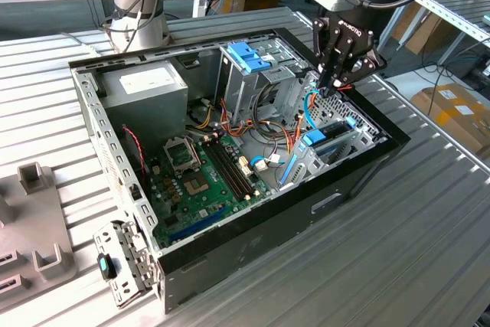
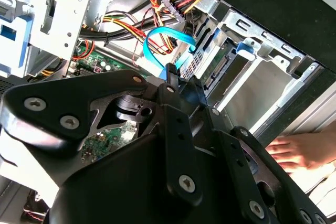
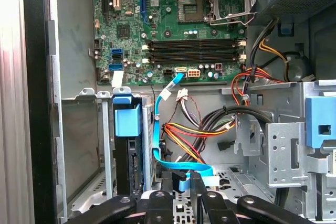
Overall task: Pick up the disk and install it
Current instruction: 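Insert the first disk wire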
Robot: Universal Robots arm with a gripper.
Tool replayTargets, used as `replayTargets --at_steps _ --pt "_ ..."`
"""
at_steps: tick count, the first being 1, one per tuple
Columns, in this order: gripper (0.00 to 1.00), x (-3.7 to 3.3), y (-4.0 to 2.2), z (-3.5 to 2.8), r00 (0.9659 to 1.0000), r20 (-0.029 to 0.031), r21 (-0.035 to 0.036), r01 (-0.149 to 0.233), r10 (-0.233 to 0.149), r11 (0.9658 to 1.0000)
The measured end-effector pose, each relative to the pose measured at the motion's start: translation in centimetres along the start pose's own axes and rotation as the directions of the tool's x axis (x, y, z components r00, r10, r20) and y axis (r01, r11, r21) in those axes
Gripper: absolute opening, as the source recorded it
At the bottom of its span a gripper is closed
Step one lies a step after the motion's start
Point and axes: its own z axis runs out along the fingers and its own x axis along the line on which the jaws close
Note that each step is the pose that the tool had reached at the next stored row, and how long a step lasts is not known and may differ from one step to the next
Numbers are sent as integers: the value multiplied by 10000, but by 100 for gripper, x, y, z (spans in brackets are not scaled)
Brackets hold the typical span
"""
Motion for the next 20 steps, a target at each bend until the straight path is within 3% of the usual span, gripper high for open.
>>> replayTargets --at_steps 9,20 --pt "28 -2 0 44 10000 -14 0 0 0 10000" --pt "28 -2 0 48 10000 -19 1 0 0 10000"
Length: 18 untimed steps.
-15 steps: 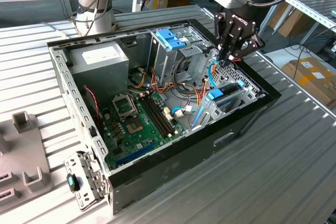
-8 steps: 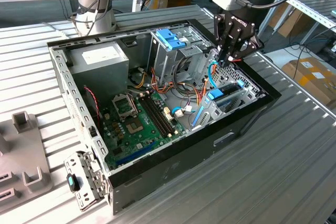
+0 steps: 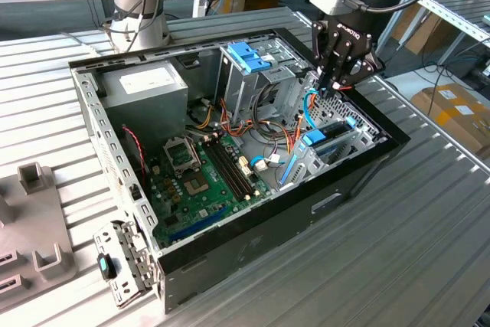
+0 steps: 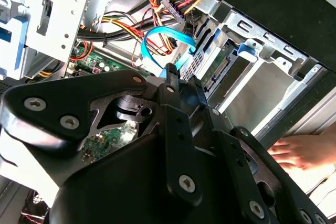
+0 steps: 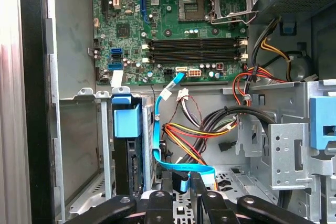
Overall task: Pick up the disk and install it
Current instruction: 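Insert the first disk wire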
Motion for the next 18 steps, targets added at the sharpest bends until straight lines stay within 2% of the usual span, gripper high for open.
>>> replayTargets --at_steps 2,5,18 --pt "26 0 0 0 10000 0 0 0 0 10000" --pt "11 0 0 1 10000 -1 0 0 0 10000" --pt "11 0 0 4 10000 -3 0 0 0 10000"
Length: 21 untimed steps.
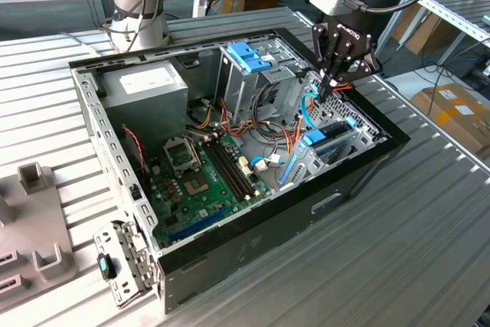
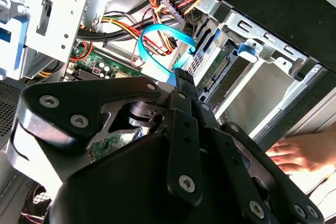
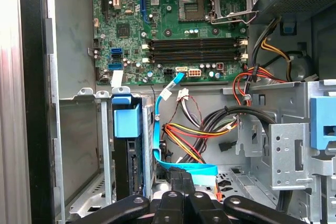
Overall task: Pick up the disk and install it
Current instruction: 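Insert the first disk wire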
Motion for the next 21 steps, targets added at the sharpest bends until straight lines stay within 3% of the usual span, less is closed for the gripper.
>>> replayTargets --at_steps 1,12,15,16,21 --pt "18 0 0 0 10000 -1 0 0 0 10000" --pt "18 1 0 3 10000 -12 1 0 0 10000" --pt "19 1 0 4 10000 -12 0 0 0 10000" --pt "25 1 0 4 10000 -12 1 0 0 10000" --pt "25 7 0 6 10000 -33 2 0 0 10000"
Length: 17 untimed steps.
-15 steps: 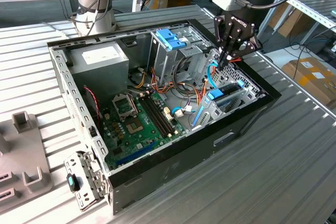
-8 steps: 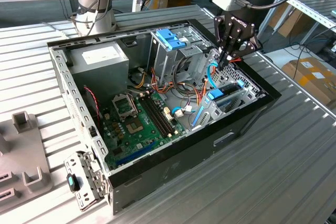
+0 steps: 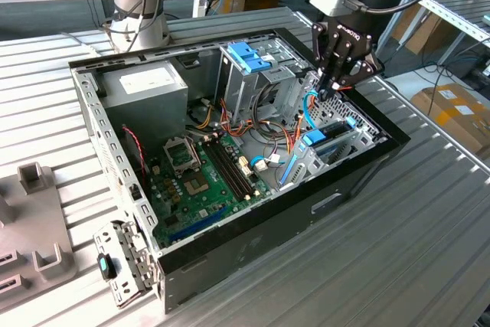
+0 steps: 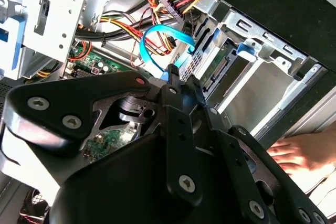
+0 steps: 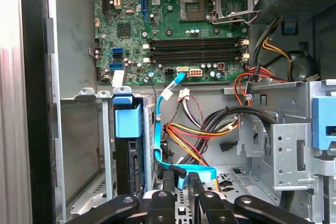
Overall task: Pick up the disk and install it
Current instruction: 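Insert the first disk wire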
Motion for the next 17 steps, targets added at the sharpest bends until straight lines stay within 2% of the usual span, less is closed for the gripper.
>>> replayTargets --at_steps 1,4,8,9,17 --pt "25 0 0 0 10000 -2 0 0 0 10000" --pt "25 0 0 3 10000 -78 1 0 0 10000" --pt "25 -1 0 19 9996 -266 8 2 -2 10000" --pt "25 -1 0 22 9996 -295 8 2 -1 10000" --pt "24 -1 0 21 9995 -302 8 2 -2 10000"
